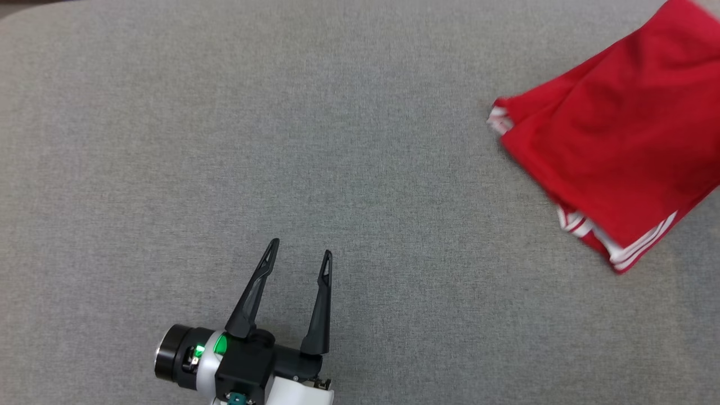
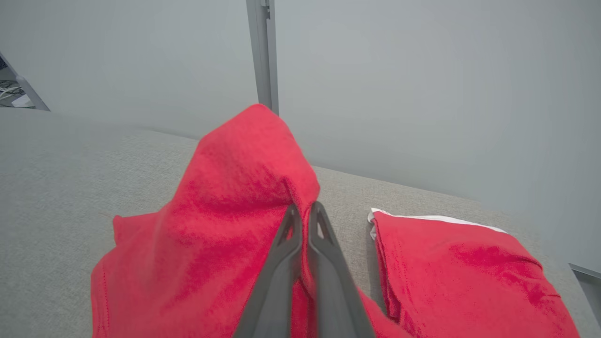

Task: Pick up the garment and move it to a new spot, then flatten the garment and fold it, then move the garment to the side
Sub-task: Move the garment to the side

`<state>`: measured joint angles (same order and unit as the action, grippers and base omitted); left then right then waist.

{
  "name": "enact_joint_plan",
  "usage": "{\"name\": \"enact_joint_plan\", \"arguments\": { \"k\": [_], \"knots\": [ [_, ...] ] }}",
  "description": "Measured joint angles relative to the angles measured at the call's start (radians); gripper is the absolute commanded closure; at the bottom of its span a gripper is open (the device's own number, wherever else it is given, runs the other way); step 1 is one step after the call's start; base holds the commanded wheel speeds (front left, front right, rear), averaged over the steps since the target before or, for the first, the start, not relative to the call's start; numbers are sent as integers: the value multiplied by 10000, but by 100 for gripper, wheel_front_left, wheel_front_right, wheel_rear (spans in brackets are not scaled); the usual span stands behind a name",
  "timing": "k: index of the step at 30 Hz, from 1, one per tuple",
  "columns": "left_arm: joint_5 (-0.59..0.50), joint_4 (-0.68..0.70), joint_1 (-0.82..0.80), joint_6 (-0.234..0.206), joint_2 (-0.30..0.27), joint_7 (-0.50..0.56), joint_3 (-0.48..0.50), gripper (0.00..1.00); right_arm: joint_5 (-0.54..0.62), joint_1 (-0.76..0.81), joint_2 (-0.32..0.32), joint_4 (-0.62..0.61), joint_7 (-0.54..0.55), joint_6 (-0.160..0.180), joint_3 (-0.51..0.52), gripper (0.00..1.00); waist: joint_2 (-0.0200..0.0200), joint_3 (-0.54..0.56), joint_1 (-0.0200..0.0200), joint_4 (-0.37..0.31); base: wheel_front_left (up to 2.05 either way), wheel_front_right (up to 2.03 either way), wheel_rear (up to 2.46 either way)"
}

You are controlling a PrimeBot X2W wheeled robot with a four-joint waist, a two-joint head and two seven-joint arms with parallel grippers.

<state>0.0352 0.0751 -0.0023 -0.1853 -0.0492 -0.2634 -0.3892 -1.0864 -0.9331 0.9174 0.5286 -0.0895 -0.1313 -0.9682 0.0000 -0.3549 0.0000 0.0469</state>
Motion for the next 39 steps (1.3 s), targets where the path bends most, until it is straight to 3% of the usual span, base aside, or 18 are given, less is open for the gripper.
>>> {"name": "enact_joint_plan", "arguments": {
  "k": [14,21,22,23,24,28,32,34,39],
  "knots": [
    [-268,123,-930,38,4,0,-286,0,-380,-1953,1340,1768,476,0,364,100,0,-1417,0,-183,0,0,0],
    [-384,163,-1220,73,-25,2,-374,0,-267,-2199,1567,3089,665,0,493,100,0,-1932,0,-180,0,0,0],
    [-385,173,-1276,71,-33,0,-384,0,-267,-2230,1509,3409,675,-4,539,82,0,-1986,0,-169,0,0,0],
    [-385,174,-1310,71,-40,0,-387,0,-163,-2318,1419,3816,639,-6,558,22,0,-2035,1,-157,0,0,0],
    [-385,163,-1313,71,-50,2,-403,0,92,-2399,1333,4243,560,-6,543,0,0,-2070,0,-140,0,0,0],
    [-368,54,-1430,69,-59,2,-418,0,1306,-2697,591,5892,-138,-4,316,0,0,-2002,0,-81,0,0,0],
    [-295,-48,-1427,-6,-58,2,-364,0,2213,-2833,-533,6521,-1494,-4,207,0,0,-1625,0,-55,0,0,0],
    [-159,-52,-1279,-40,-48,2,-288,0,2366,-2565,-1189,6314,-1676,-4,320,0,0,-1338,0,-61,0,0,0],
    [6,-81,-857,-113,-38,0,-12,0,3150,-694,-2098,3593,-1720,-6,1987,0,0,-486,0,-142,0,0,0]
  ]
}}
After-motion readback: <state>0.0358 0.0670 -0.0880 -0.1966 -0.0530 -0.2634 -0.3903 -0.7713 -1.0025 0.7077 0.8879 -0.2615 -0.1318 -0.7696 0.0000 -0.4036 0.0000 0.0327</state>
